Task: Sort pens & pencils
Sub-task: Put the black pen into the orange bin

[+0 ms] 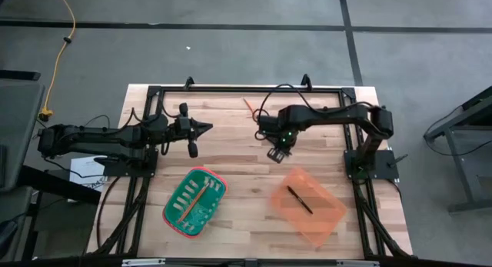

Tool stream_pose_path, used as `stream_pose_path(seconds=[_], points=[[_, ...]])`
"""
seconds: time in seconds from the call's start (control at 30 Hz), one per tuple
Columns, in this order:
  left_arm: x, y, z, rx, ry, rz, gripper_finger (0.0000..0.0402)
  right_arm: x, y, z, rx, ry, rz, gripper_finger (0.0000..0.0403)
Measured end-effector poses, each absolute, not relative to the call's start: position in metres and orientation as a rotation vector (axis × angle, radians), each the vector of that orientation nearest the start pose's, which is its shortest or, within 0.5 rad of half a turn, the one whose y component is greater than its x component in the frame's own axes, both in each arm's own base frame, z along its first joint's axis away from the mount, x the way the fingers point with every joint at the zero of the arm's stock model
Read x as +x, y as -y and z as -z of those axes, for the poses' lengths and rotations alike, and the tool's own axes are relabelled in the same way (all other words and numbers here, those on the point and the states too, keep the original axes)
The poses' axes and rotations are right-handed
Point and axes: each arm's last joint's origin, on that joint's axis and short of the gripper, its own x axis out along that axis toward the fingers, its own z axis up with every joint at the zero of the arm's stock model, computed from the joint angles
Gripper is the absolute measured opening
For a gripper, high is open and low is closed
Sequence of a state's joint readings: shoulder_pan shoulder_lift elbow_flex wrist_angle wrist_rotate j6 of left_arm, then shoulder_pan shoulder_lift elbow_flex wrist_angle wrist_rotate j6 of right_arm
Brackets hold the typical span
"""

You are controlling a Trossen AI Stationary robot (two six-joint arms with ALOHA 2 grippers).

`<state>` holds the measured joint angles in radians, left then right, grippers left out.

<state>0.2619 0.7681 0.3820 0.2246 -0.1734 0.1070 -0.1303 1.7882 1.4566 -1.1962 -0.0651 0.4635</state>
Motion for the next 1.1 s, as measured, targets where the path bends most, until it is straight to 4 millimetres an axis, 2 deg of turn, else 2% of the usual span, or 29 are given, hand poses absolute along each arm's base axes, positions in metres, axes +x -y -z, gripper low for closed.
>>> stream_pose_path(seconds=[0.17, 0.3, 0.6, 0.9, 1.1], points=[[0.167, -0.05, -0.233, 0.097, -0.204, -0.424, 0.001, 0.332, 0.014, -0.259, 0.513, -1.505, 0.376, 0.0006], [0.167, -0.05, -0.233, 0.09, -0.203, -0.425, 0.001, 0.329, -0.011, -0.256, 0.52, -1.536, 0.369, 0.0006], [0.167, -0.05, -0.234, 0.091, -0.193, -0.428, 0.001, 0.304, -0.069, -0.248, 0.563, -1.583, 0.424, 0.0006], [0.168, -0.05, -0.236, 0.119, -0.18, -0.427, 0.001, 0.278, -0.13, -0.217, 0.653, -1.533, 0.461, 0.0007], [0.168, -0.05, -0.238, 0.128, -0.161, -0.428, 0.001, 0.26, -0.157, -0.203, 0.684, -1.533, 0.497, 0.0007]])
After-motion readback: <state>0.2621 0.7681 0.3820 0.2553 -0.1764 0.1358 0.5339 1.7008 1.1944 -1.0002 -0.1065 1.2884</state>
